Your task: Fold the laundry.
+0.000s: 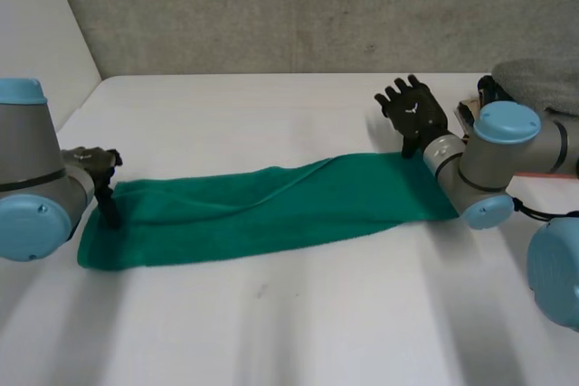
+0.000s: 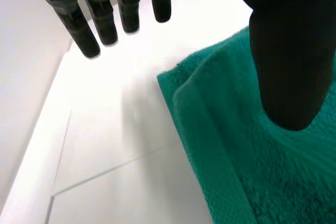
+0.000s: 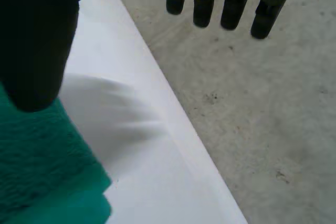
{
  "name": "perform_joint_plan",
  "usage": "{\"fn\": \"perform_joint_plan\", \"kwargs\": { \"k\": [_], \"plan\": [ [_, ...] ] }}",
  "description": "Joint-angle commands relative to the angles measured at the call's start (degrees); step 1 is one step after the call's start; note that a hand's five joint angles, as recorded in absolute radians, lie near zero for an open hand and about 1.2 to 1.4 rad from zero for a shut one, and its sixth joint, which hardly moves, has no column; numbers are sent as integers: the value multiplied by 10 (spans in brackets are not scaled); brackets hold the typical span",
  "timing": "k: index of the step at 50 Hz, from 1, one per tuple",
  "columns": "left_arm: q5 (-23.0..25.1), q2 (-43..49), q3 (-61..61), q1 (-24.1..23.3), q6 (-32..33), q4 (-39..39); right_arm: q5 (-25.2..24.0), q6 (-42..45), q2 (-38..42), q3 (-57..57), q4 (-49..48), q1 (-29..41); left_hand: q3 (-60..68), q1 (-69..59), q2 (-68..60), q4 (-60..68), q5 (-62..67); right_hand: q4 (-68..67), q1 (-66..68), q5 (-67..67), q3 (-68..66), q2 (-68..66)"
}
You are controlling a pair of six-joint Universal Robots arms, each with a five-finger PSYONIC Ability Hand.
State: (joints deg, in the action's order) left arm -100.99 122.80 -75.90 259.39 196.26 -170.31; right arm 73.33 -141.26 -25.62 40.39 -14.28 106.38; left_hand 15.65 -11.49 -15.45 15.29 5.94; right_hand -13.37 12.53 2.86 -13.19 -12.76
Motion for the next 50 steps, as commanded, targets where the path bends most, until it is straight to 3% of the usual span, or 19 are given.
{"fn": "perform_joint_plan", "kwargs": {
  "k": [1,14,21,29,30,34,43,50],
  "plan": [
    [-10,0,28,-11,9,0,7,-46,-47,23,1,-3,-57,15,55,-53,-59,34,-25,-29,32,28],
    [60,71,68,-83,122,-11,13,-46,-122,122,7,-6,-57,15,55,-53,-59,34,-25,-29,32,28],
    [26,124,126,-103,145,-25,15,-36,-131,134,26,-13,-57,15,55,-53,-59,34,-25,-29,32,28],
    [-34,227,283,-42,170,-51,14,-39,-157,159,45,-28,-28,-14,26,-24,-30,34,-25,-29,32,28],
    [-61,242,321,-23,184,-44,11,-41,-164,166,44,-33,-21,-21,19,-17,-24,34,-25,-29,32,28],
    [-112,235,374,-9,190,-7,9,-45,-180,182,44,-41,-39,-2,37,-36,-42,34,-25,-29,32,28],
    [-45,162,306,-43,137,16,-7,-57,-197,202,85,-52,-57,15,55,-53,-59,34,-25,-29,32,28],
    [-20,88,205,-58,128,2,-45,-57,-222,225,250,-79,-57,15,55,-53,-59,34,-25,-29,32,28]
  ]
}}
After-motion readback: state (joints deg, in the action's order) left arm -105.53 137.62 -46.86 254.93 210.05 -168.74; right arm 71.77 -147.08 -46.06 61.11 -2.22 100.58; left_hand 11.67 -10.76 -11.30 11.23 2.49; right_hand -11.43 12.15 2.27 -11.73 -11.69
